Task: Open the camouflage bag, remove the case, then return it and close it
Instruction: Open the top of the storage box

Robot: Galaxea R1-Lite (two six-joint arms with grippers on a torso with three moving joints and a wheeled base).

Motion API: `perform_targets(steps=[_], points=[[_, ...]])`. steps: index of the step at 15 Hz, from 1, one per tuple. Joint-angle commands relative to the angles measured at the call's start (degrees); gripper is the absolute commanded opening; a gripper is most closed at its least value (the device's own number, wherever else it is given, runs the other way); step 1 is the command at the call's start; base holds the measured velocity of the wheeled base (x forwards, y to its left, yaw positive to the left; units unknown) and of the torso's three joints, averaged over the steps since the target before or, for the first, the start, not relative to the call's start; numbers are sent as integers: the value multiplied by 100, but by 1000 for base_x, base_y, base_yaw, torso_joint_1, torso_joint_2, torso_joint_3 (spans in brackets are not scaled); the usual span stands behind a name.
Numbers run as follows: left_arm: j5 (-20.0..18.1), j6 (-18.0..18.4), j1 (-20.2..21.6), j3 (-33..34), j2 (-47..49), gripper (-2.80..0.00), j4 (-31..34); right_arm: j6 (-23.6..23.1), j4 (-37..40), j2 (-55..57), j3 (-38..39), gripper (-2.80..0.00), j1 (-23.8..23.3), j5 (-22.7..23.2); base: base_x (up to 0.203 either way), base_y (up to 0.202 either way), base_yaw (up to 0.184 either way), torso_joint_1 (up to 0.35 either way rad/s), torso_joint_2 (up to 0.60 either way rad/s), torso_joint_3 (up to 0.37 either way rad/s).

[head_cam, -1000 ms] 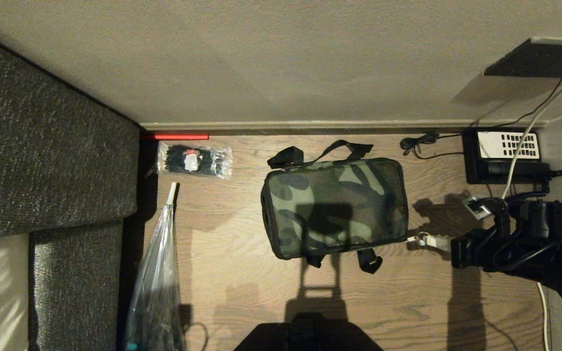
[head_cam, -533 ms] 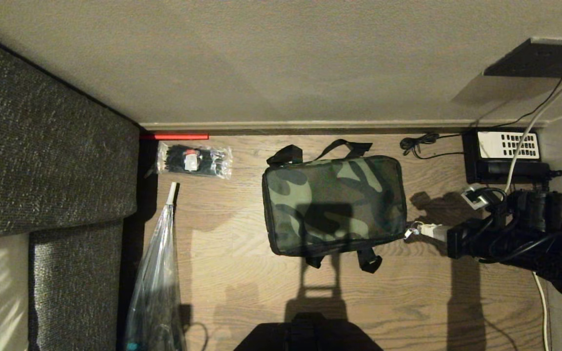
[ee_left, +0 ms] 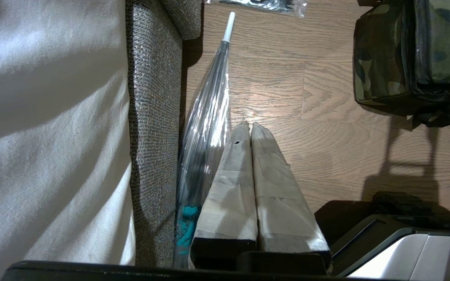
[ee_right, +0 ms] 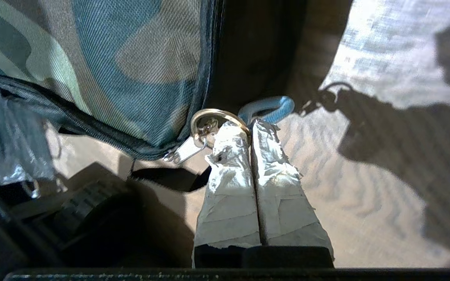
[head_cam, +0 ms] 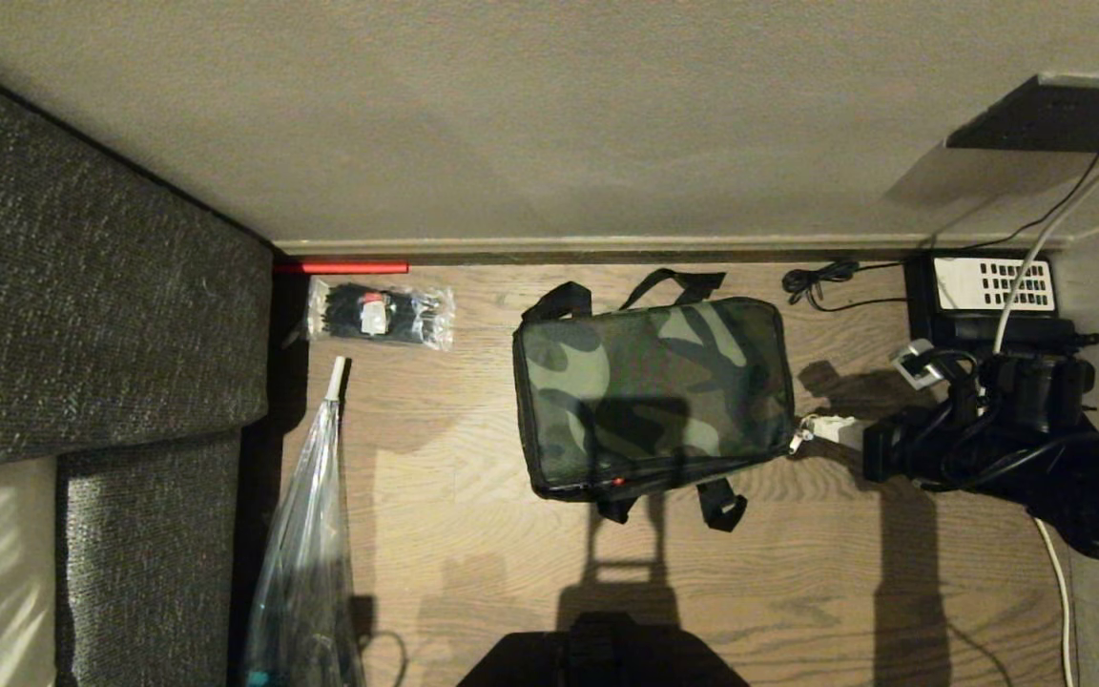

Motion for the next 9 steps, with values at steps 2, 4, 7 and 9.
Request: perform_targets(steps=[2,4,7,9], points=[[1,-2,-4,9,-11,-280,0,2,-467,258,-111,-280,5,7,0,0,0,0,0,0],[1,-2,5,18,-11,-280,0,4,-519,330,-176,-280,5,-1,0,0,0,0,0,0],[1,-2,2,18,-11,-280,0,4,-528,409,-321,-280,-4,6,0,0,0,0,0,0],[1,-2,5,16,-11,-280,0,12,-625,440,-330,-280,-4,-1,0,0,0,0,0,0]])
